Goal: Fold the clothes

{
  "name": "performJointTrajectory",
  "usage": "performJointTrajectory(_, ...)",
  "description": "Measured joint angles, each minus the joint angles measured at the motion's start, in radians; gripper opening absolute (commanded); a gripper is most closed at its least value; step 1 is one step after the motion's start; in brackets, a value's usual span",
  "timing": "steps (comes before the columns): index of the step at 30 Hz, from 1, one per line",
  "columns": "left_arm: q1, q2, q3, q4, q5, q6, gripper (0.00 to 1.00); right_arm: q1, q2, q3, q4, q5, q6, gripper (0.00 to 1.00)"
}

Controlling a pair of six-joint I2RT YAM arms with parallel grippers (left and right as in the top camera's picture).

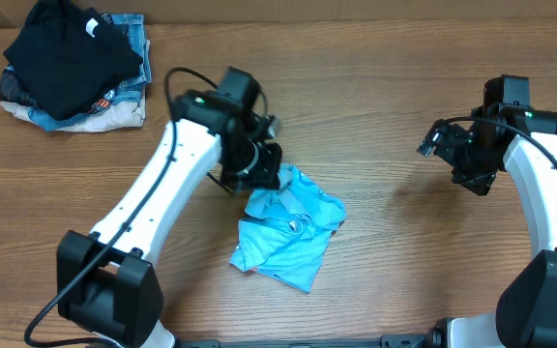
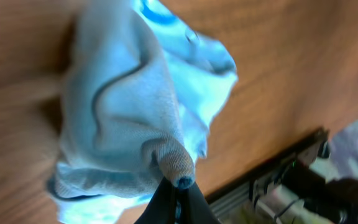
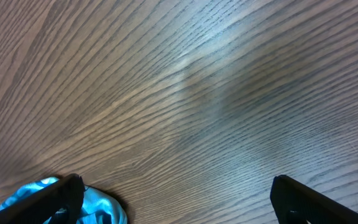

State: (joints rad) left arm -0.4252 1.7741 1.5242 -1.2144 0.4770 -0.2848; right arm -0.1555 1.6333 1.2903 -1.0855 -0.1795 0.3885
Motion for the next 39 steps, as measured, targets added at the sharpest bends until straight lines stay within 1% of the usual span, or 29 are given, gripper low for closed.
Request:
performJointTrajectory(3, -0.062, 0.003, 0.0, 0.003, -0.002, -0.001, 0.04, 0.0, 0.0, 0.0, 0.0, 0.0, 0.0, 1.0)
performJointTrajectory(6, -0.127, 0.003, -0.001, 0.038, -0.003, -0.014, 0.04, 0.0, 0.0, 0.0, 0.0, 0.0, 0.0, 1.0)
performJointTrajectory(13, -0.275, 0.016, -0.001, 0.123, -0.085, -0.133, 0.04, 0.0, 0.0, 0.0, -0.001, 0.0, 0.0, 1.0)
performJointTrajectory(18, -0.338, 0.084, -0.001, 0.148, -0.115, -0.212, 0.04, 0.0, 0.0, 0.0, 0.0, 0.0, 0.0, 1.0)
performJointTrajectory(23, -0.406, 0.177, -0.002, 0.207, -0.119, -0.245, 0.05, 0.0, 0.0, 0.0, 0.004, 0.0, 0.0, 1.0)
performJointTrajectory(28, -0.476, 0.205, -0.006, 0.267, -0.119, -0.264, 0.16, 0.0, 0.0, 0.0, 0.011, 0.001, 0.0, 1.0)
performJointTrajectory(36, -0.482, 0.205, -0.006, 0.267, -0.103, -0.259, 0.17, -0.002, 0.0, 0.0, 0.016, 0.002, 0.0, 1.0)
performJointTrajectory(38, -0.482, 0.206, -0.003, 0.246, -0.095, -0.251, 0.2, -0.004, 0.0, 0.0, 0.016, 0.002, 0.0, 1.0)
performJointTrajectory(39, -0.482, 0.205, 0.002, 0.231, -0.093, -0.243, 0.24, -0.005, 0.0, 0.0, 0.017, 0.001, 0.0, 1.0)
